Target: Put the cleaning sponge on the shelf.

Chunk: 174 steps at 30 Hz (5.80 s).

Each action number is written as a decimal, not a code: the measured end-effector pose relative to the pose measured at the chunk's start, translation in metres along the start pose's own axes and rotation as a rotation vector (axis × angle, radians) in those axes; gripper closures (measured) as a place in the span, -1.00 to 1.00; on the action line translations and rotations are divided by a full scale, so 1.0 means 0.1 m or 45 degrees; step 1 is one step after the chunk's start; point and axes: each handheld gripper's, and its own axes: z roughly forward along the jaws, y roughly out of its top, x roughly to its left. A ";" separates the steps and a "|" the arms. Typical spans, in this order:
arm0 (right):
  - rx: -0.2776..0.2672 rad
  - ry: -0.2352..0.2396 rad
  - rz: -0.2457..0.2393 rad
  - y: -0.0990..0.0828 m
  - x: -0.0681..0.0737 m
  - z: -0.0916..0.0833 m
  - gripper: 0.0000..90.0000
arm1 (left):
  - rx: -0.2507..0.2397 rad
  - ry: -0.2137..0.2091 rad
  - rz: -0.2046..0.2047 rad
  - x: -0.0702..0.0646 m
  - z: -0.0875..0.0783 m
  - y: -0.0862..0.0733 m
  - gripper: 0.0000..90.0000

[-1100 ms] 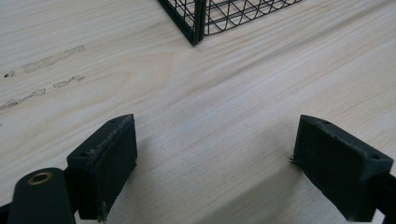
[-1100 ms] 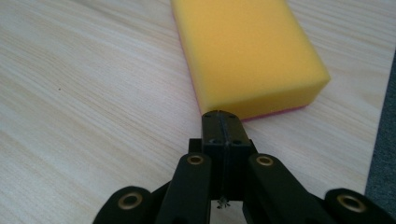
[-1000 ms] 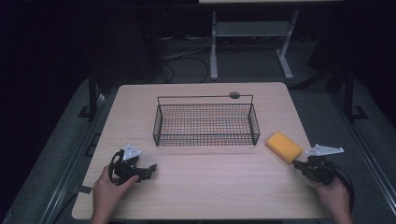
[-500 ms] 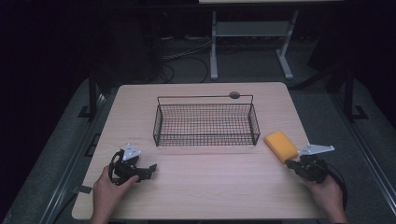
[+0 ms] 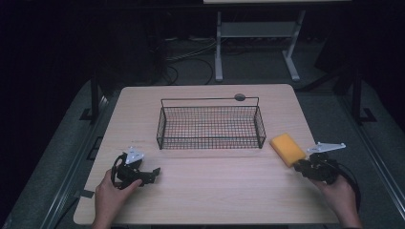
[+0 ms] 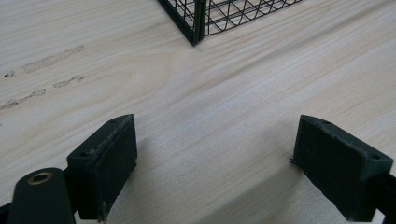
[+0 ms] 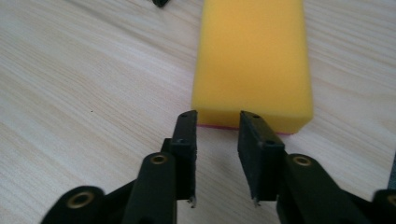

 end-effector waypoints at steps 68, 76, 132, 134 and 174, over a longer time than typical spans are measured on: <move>0.315 -0.032 -0.038 0.87 -0.18 0.53 -0.93 | -0.001 0.000 -0.003 0.00 0.00 0.00 -0.72; 0.355 -0.018 -0.033 0.90 -0.20 0.62 -0.89 | -0.001 0.000 -0.004 0.00 0.00 0.00 -0.72; 0.439 0.007 -0.030 0.92 -0.18 0.77 -0.51 | -0.001 0.000 -0.004 0.00 0.00 0.00 -0.72; 0.429 0.013 -0.029 0.94 -0.18 0.73 -0.51 | -0.001 0.000 -0.004 0.00 0.00 0.00 -0.72; 0.368 -0.013 -0.053 1.39 -0.17 0.21 -0.51 | -0.001 0.000 -0.004 0.00 0.00 0.00 -0.72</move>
